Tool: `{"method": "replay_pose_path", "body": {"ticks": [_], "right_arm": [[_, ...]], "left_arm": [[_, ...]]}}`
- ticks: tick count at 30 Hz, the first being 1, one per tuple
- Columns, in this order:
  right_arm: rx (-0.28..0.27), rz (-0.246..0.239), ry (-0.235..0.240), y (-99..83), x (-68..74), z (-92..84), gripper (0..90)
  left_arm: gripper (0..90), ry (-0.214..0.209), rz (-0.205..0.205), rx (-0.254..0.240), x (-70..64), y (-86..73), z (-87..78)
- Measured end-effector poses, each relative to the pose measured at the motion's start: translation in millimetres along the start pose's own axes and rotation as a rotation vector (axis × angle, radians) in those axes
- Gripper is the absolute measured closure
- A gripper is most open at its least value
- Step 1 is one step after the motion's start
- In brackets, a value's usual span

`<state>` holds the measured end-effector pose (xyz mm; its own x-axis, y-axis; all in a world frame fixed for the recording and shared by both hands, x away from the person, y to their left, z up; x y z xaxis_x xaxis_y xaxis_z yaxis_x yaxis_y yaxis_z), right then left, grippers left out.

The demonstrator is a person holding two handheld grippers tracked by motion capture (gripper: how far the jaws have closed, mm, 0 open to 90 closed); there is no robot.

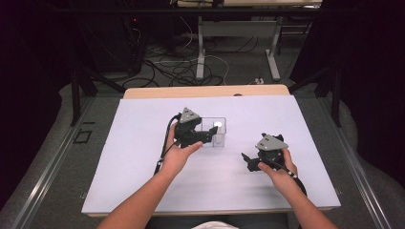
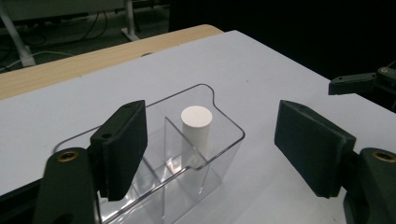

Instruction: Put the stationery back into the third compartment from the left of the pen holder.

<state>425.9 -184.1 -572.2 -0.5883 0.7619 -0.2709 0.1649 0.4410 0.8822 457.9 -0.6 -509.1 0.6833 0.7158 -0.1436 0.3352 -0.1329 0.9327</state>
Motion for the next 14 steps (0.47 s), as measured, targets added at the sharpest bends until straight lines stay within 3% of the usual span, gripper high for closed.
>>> {"method": "replay_pose_path", "body": {"ticks": [5, 11, 14], "right_arm": [[0.008, 0.026, -0.013, -1.3, -3.5, -1.3, 0.0], [0.035, 0.043, -0.016, -5.6, -8.4, -4.6, 0.0], [0.035, 0.055, -0.03, -9.0, -13.5, -5.2, 0.0]], "left_arm": [[24.8, 0.031, -0.041, -0.009, 13.6, -4.4, -22.0], [15.1, 0.074, -0.076, -0.004, 35.3, -19.0, -49.2], [5.3, 0.1, -0.111, 0.01, 48.7, -29.6, -61.1]]}}
Point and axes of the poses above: each handheld gripper's, and its own axes: z roughly forward along the jaws, y roughly out of its top, x roughly to its left, the point moved 10 cm from there along z, roughly forward along the jaws, and after that the axes turned 6 degrees about -x, right-handed, at the moved point
